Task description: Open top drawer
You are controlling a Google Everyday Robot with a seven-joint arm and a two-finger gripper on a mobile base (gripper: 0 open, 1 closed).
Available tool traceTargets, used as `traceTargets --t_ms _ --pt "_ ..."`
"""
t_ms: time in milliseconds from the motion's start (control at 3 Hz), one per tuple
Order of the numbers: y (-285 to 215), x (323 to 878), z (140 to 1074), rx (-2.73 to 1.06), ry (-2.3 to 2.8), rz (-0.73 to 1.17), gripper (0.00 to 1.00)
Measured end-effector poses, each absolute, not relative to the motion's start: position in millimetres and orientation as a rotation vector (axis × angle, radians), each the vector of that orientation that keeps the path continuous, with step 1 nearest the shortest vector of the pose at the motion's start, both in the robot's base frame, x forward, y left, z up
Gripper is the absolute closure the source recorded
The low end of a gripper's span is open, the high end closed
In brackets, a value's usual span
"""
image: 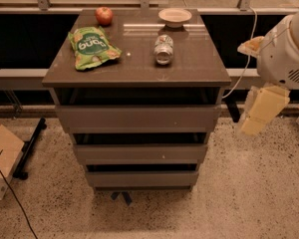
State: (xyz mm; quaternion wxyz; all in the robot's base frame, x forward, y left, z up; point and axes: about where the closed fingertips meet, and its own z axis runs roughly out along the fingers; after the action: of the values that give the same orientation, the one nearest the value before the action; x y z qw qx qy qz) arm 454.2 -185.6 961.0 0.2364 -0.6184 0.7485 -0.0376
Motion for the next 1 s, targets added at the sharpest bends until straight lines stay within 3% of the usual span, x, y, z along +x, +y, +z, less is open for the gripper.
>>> traceTargets --t_ms 1000 --pt "-148.4 522.1 848.6 -1.672 2.075 -0.007 0.0"
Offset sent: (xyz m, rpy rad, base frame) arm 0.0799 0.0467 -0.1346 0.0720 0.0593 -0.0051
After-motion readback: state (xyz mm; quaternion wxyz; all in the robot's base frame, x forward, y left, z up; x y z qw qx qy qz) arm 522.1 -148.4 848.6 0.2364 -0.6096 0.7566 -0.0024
